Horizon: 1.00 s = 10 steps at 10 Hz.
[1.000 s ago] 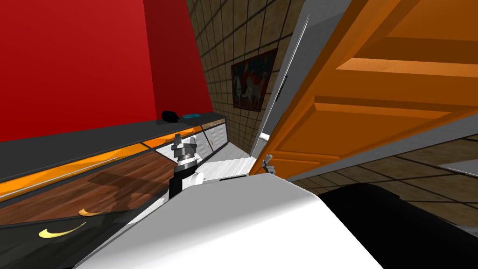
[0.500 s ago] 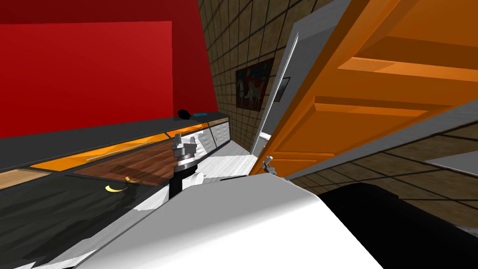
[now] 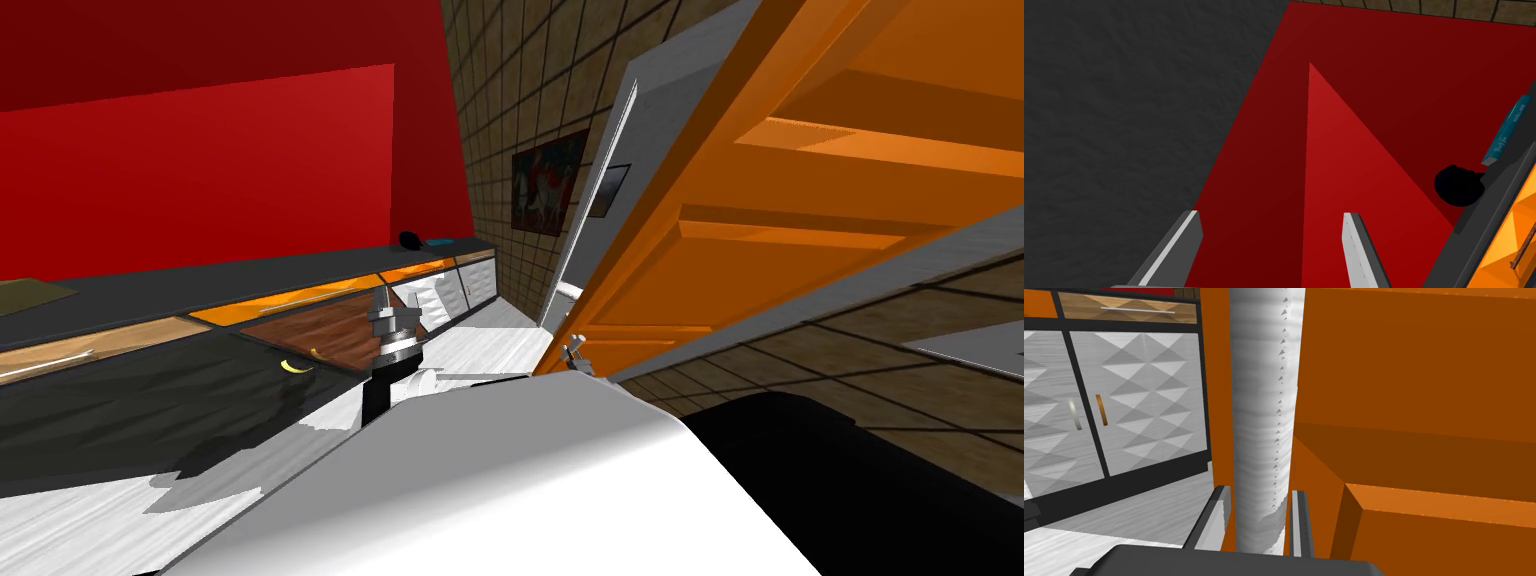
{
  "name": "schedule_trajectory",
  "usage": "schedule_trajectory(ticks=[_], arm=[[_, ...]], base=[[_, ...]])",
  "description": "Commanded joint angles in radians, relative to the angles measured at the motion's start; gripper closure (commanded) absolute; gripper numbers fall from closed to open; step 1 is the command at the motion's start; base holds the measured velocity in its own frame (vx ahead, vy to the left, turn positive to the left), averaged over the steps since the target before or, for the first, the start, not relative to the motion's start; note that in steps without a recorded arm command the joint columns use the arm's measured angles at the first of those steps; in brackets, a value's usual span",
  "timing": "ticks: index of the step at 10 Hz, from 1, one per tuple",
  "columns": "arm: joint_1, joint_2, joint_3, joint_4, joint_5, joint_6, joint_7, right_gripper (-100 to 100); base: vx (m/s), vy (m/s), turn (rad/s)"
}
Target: Pull the door open
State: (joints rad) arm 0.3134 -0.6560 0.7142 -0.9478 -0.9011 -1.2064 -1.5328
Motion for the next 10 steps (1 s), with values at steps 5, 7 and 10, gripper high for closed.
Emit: schedule_trajectory(ticks=[5,7,10], arm=[[0.001,-0.022,0.042,0.038,0.016,-0.047,-0.045,100],[0.017,-0.014,0.055,0.069,0.023,-0.085,-0.056,100],[0.032,-0.006,0.07,0.105,0.031,-0.131,-0.071,100]], base=[[-0.2,-0.031,0.116],[-0.05,-0.016,0.053],[-0.005,-0.013,0.056]])
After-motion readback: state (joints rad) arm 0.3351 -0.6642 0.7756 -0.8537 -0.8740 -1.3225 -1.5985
